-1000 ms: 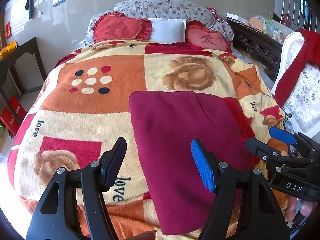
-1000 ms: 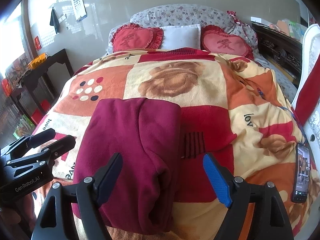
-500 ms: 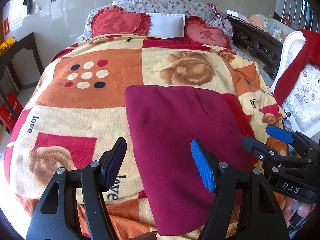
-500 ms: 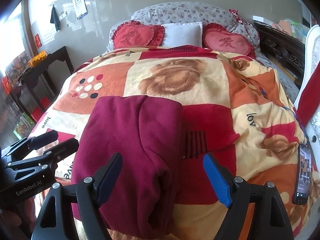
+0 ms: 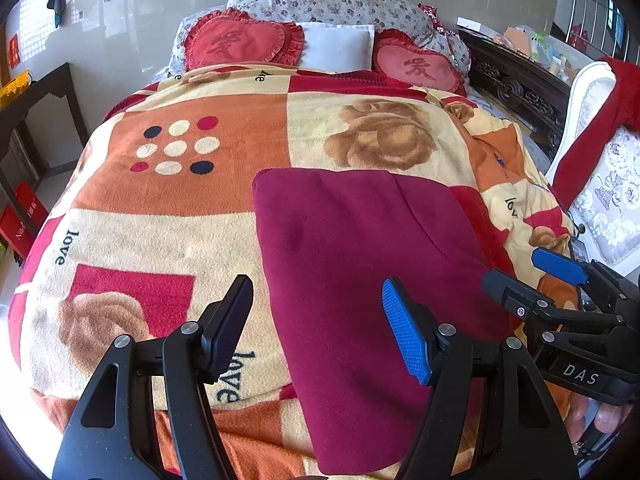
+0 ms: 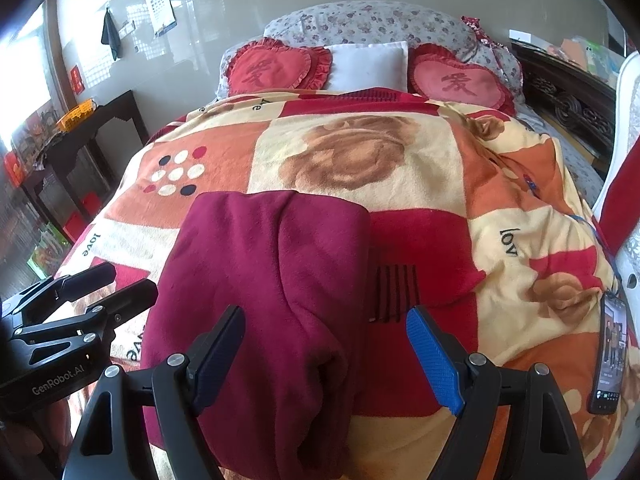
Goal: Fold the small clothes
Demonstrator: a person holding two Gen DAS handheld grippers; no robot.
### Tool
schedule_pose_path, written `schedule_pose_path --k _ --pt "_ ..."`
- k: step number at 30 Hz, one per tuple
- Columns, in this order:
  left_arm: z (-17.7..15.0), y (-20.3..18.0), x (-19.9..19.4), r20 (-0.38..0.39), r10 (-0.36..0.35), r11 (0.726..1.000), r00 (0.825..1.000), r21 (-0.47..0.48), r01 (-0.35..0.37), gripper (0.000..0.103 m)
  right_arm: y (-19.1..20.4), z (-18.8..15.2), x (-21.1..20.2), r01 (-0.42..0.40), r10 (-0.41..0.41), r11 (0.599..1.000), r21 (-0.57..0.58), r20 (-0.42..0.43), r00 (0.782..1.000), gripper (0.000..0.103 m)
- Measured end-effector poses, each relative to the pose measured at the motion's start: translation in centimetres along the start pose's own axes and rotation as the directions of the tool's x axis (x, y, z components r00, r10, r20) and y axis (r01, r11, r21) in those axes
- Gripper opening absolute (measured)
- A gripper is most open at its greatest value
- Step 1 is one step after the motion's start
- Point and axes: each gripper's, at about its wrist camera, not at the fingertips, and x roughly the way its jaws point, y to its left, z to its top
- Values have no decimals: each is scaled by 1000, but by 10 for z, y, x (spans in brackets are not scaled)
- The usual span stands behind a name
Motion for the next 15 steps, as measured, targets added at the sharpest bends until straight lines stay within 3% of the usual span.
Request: schedule_pose_path --k 15 --pt "0 2 2 0 0 1000 1000 -9 0 68 0 0 3 -1 1 1000 2 -5 1000 81"
